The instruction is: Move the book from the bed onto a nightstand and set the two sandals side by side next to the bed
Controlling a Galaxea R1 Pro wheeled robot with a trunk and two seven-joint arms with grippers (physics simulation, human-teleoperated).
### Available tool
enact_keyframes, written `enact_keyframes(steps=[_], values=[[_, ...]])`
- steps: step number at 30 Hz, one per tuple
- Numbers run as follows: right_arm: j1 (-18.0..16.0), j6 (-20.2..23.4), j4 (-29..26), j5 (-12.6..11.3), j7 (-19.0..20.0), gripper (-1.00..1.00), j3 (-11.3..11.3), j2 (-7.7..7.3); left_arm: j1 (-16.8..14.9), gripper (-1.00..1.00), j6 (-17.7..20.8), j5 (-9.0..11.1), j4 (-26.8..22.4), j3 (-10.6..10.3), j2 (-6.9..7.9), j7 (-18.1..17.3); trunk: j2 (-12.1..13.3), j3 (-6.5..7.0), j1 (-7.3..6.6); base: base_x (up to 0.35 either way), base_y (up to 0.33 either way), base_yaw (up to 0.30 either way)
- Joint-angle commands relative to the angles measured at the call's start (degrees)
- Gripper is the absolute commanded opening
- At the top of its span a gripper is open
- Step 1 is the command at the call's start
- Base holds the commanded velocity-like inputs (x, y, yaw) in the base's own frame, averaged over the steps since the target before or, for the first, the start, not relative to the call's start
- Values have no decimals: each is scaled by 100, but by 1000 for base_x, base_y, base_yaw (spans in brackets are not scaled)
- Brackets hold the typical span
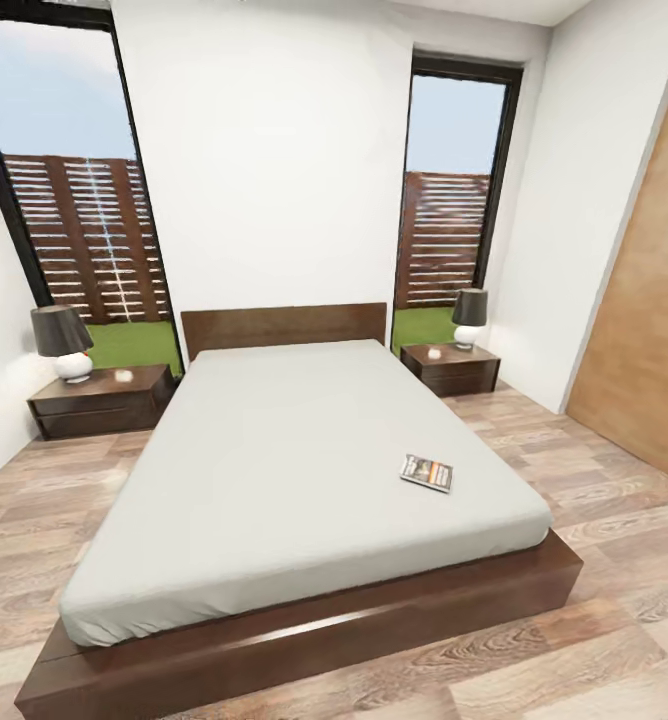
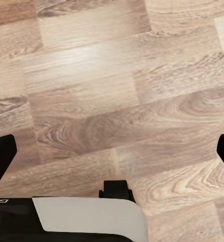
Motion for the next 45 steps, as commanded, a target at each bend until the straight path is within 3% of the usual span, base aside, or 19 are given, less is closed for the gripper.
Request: enact_keyframes(steps=[1,45], values=[[-2,-18,2,-1,-7,100,-5,0,-4,100,-15,46,4,4,-3,-6,-3,-6,0,0,0,290],[-2,-18,2,1,-7,100,-6,2,-4,100,-15,46,4,4,-3,-6,-3,-6,0,0,0,290]])
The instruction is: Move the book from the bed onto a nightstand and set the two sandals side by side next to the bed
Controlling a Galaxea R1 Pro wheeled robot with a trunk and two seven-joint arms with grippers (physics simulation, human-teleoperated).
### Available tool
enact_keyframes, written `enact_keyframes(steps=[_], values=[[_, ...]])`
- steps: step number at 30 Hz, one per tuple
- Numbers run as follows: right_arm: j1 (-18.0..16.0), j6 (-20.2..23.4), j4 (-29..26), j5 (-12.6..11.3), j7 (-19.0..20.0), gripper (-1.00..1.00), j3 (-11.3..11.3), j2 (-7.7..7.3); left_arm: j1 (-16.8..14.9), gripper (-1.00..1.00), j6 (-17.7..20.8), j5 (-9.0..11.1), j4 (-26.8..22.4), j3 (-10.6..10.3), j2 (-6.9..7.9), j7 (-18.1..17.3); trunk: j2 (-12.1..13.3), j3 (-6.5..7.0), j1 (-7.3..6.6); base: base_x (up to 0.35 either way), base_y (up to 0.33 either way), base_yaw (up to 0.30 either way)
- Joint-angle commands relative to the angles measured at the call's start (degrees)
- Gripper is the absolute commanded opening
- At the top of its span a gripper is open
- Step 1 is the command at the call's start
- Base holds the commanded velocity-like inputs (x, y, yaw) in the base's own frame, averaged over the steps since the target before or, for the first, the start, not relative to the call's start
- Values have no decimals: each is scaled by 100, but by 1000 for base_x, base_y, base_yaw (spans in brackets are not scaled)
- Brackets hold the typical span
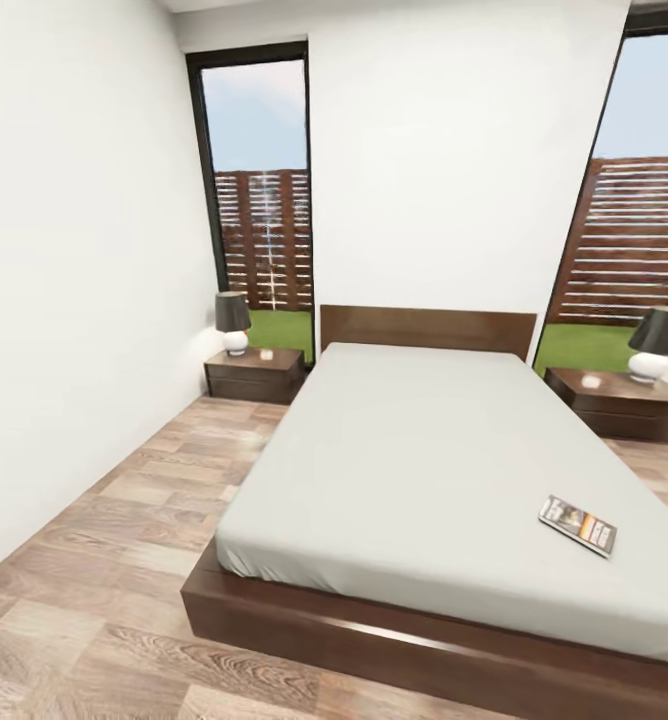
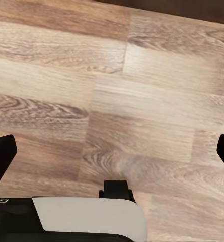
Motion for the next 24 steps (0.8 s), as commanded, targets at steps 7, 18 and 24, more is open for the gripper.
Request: enact_keyframes(steps=[7,18,24], values=[[-2,-18,6,-2,-8,100,-6,1,-4,100,-15,46,4,3,-3,-6,-3,-6,0,0,0,290],[-2,-18,11,-2,-8,100,-6,1,-4,100,-15,46,4,3,-3,-6,-3,-6,0,0,0,290],[-2,-18,11,-2,-8,100,-7,1,-4,100,-15,46,4,3,-3,-6,-3,-6,0,0,0,290]])
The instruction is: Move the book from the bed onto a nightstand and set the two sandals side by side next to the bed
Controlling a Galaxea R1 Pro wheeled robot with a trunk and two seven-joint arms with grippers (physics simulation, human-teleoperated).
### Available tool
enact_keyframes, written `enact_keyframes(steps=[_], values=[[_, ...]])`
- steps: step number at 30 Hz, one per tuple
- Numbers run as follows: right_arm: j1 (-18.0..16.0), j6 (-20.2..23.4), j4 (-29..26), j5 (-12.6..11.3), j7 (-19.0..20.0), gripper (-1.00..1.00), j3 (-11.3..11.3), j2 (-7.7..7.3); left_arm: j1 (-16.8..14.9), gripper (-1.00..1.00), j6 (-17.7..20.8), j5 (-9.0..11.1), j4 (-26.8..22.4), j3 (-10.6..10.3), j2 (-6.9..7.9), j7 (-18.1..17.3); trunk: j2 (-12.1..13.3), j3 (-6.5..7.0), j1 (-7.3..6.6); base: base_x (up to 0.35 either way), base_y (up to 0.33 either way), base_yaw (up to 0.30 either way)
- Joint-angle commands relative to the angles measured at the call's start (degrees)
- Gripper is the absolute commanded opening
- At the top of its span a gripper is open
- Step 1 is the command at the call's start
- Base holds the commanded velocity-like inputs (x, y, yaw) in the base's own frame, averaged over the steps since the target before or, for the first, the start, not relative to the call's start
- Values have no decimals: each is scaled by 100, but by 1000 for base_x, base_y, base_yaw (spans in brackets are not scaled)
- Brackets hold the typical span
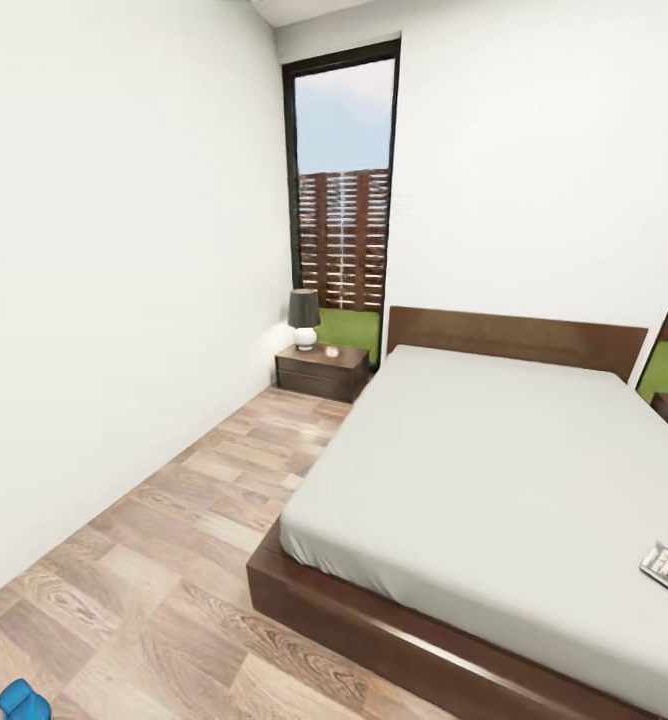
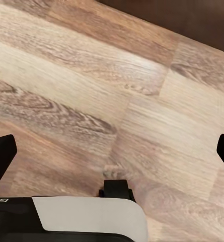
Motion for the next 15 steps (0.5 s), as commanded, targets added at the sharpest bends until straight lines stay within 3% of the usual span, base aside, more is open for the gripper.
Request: enact_keyframes(steps=[1,15], values=[[-2,-18,2,-1,-7,100,-3,1,-4,100,-15,46,4,3,-3,-6,-3,-6,0,0,0,290],[-2,-18,2,-1,-7,100,-3,1,-4,100,-15,49,4,3,-3,-6,-3,-6,0,0,0,290]])
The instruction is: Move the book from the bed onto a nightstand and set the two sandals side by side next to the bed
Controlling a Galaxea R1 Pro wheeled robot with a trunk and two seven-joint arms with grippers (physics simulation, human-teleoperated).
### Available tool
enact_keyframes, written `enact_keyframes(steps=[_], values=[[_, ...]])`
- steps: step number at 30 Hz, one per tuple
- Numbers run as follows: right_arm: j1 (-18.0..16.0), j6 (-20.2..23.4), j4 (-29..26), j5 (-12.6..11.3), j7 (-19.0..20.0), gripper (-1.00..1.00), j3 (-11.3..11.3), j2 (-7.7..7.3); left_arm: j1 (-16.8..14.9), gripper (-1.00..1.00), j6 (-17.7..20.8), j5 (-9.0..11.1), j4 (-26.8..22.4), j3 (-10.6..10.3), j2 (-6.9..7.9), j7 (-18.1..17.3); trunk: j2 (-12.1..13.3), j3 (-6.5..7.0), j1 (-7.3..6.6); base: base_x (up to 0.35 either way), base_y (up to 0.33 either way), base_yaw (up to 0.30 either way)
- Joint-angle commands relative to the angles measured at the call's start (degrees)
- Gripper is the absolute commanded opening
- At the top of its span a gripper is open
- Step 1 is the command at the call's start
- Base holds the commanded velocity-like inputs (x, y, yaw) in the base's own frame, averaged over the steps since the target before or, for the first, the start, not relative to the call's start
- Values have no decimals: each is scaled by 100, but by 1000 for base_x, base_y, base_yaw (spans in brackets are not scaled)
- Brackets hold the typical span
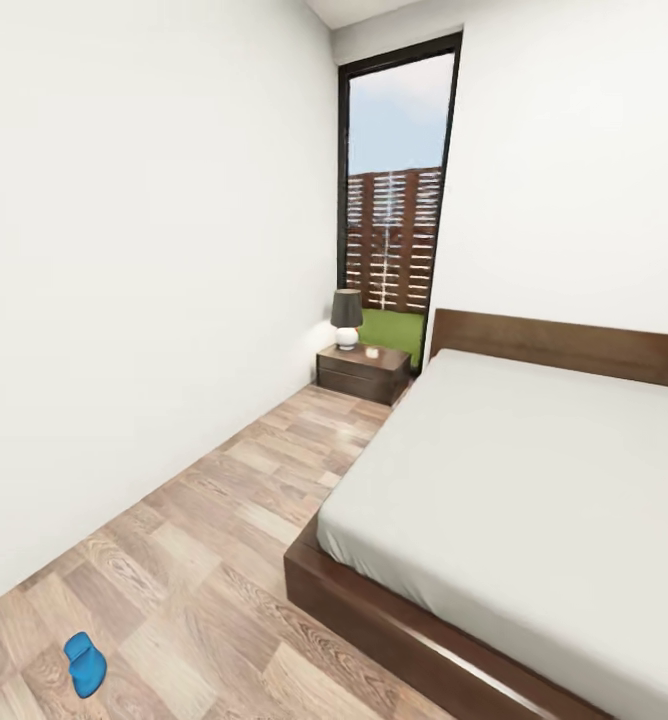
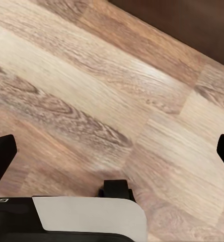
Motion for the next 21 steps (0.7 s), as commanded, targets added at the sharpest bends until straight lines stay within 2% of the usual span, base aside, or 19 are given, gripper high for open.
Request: enact_keyframes(steps=[1,21], values=[[-2,-18,2,1,-7,100,-4,0,-4,100,-15,45,4,4,-3,-6,-3,-6,0,0,0,290],[-2,-18,2,3,-7,100,-4,0,-4,100,-15,43,4,4,-3,-6,-3,-6,0,0,0,290]])
